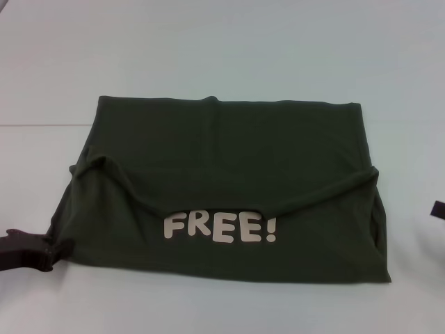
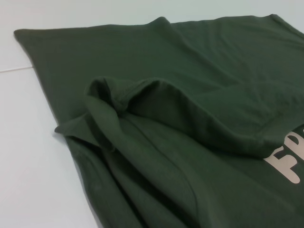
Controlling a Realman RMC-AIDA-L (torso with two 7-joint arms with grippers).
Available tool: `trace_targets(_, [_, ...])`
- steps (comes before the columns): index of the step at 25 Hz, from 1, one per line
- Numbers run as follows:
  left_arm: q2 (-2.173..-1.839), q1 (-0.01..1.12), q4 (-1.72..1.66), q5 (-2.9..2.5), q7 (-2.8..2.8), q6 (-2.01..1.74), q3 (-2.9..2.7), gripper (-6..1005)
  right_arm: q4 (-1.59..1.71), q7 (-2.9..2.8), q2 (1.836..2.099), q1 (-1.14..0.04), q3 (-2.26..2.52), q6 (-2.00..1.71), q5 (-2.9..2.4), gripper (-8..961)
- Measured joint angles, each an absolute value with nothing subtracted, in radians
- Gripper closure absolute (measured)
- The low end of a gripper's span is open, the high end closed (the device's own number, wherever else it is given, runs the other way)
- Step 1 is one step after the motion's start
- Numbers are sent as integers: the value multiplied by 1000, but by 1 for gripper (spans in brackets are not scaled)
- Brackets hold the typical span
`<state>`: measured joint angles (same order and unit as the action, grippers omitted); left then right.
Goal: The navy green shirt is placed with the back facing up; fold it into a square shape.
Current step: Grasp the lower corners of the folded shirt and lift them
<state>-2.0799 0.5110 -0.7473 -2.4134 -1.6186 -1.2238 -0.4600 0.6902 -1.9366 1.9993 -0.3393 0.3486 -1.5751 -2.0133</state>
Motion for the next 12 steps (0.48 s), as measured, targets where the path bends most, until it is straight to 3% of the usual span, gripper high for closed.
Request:
trace_targets(4, [-2082,511,-760,-2412,-1619,-1230,-460,948,694,-2015,1989,-405,358,-1570,-2154,10])
trace_targets(9, [-2086,511,-762,-2411,-1619,-1230,-460,948,688,-1936,2026,-447,414,-1485,-2265,10])
trace_targets(10, [-2087,511,-762,-2410,-1619,-1230,-460,948,687,-1883,2043,-449,434,-1473,-2269,10])
trace_targets(12, [-2087,511,-763,-2407,-1618,-1232,-460,948,687,-1859,2049,-448,436,-1473,-2269,10])
